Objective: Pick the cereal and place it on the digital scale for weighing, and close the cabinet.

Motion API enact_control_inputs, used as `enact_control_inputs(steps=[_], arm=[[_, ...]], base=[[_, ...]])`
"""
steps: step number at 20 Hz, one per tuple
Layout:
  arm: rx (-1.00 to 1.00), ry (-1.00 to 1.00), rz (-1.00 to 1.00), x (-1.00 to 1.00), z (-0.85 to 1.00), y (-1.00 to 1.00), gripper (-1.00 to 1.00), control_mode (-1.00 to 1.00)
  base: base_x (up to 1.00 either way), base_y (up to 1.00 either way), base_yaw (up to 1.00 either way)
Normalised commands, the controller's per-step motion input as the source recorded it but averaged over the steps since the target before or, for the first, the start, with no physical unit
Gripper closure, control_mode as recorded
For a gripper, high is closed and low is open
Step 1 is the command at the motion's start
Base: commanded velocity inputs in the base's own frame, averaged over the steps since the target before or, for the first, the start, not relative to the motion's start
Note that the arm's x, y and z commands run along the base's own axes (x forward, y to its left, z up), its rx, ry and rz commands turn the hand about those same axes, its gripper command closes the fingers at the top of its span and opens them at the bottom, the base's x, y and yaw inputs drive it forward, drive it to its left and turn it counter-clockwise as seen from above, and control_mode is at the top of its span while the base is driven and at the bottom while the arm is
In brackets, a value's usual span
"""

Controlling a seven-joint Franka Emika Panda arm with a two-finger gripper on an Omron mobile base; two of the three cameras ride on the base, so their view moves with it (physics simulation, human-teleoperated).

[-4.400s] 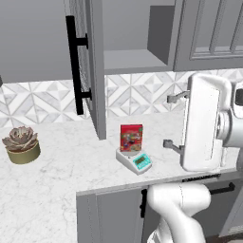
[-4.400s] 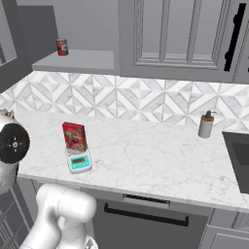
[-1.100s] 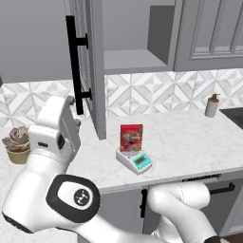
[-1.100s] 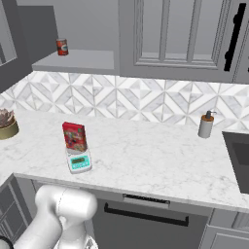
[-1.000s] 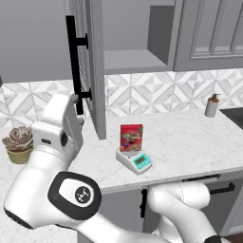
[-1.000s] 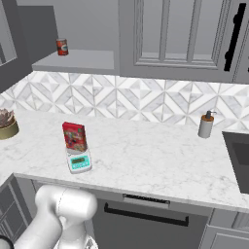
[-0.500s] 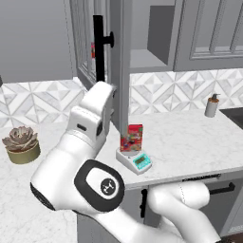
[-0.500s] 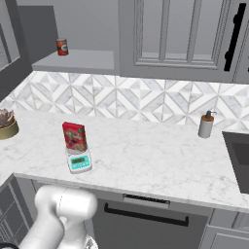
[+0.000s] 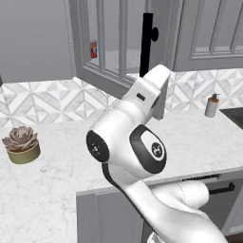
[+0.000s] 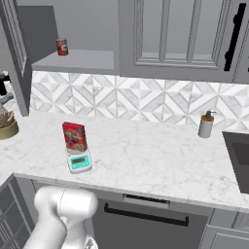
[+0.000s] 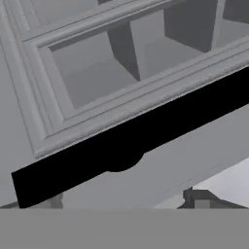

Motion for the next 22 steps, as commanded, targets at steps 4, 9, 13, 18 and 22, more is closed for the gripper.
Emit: enact_control_inputs(steps=[4, 9, 13, 18, 22], arm=[[0.26, 0.0, 0.0, 0.58, 0.0, -1.0, -1.0, -1.0], [0.24, -0.02, 0.0, 0.53, 0.0, -1.0, -1.0, -1.0], [0.23, -0.08, 0.04, 0.71, 0.0, -0.81, -1.0, -1.0], [0.19, -0.17, 0.08, 0.81, 0.0, -0.5, -1.0, -1.0], [0.12, -0.42, 0.08, 0.78, -0.02, -0.02, -1.0, -1.0]], base=[[0.0, 0.0, 0.0], [0.0, 0.0, 0.0], [0.0, 0.0, 0.0], [0.0, 0.0, 0.0], [0.0, 0.0, 0.0]])
